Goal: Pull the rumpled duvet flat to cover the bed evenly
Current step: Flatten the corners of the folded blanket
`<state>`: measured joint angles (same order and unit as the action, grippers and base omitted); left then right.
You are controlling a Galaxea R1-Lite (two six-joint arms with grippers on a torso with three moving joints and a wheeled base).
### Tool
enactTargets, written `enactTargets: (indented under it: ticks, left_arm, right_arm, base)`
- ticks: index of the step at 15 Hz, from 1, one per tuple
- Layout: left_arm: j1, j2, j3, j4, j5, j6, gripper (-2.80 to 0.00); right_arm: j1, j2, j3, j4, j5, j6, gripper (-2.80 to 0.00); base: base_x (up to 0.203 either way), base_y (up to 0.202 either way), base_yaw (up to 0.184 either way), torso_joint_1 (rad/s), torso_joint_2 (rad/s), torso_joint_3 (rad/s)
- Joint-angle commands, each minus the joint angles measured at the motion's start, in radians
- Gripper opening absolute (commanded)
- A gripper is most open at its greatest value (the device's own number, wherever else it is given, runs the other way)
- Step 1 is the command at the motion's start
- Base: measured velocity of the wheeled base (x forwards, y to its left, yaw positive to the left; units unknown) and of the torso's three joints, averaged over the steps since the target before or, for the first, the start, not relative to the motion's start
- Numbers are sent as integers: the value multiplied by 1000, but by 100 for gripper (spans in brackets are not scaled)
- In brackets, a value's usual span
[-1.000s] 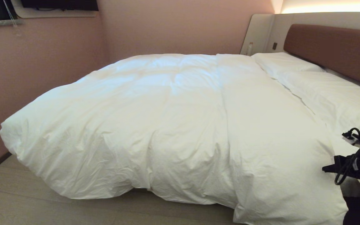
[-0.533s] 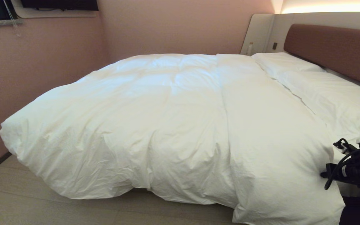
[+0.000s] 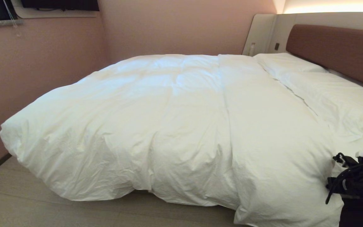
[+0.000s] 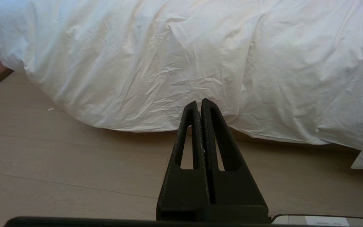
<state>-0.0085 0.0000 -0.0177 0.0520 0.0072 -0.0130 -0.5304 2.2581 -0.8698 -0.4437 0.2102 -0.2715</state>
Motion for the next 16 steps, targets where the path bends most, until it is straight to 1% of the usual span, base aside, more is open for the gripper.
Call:
enactTargets:
  ticks: [1, 3, 4, 7, 9, 11, 14, 16]
  left_arm:
    - [-1, 0, 1, 0, 0, -1, -280]
    - [-1, 0, 0, 0, 0, -1, -280]
    - [1, 0, -1, 0, 0, -1, -280]
    - [1, 0, -1, 0, 0, -1, -280]
    - [-1, 0, 0, 0, 0, -1, -280]
    - [-1, 0, 0, 0, 0, -1, -280]
    - [0, 0, 0, 0, 0, -1, -280]
    - [-1, 0, 1, 0, 0, -1, -280]
  right_arm:
    - [-4, 36, 50, -142, 3, -53, -280]
    - [-4, 63, 91, -219, 10, -66, -280]
    - [-3, 67, 108, -233, 14, -67, -280]
    - [-3, 76, 125, -236, 46, -94, -280]
    - [-4, 99, 127, -237, 44, -110, -280]
    - [-5, 122, 127, -237, 36, -154, -280]
    - [-13, 130, 138, -237, 9, -174, -280]
    - [-39, 111, 169, -239, 10, -187, -280]
  base:
    - [0, 0, 0, 0, 0, 0]
    - [0, 0, 0, 0, 0, 0]
    - [0, 0, 0, 0, 0, 0]
    - [0, 0, 0, 0, 0, 0]
    - [0, 0, 0, 0, 0, 0]
    - [0, 0, 0, 0, 0, 0]
    - [0, 0, 0, 0, 0, 0]
    - [0, 0, 0, 0, 0, 0]
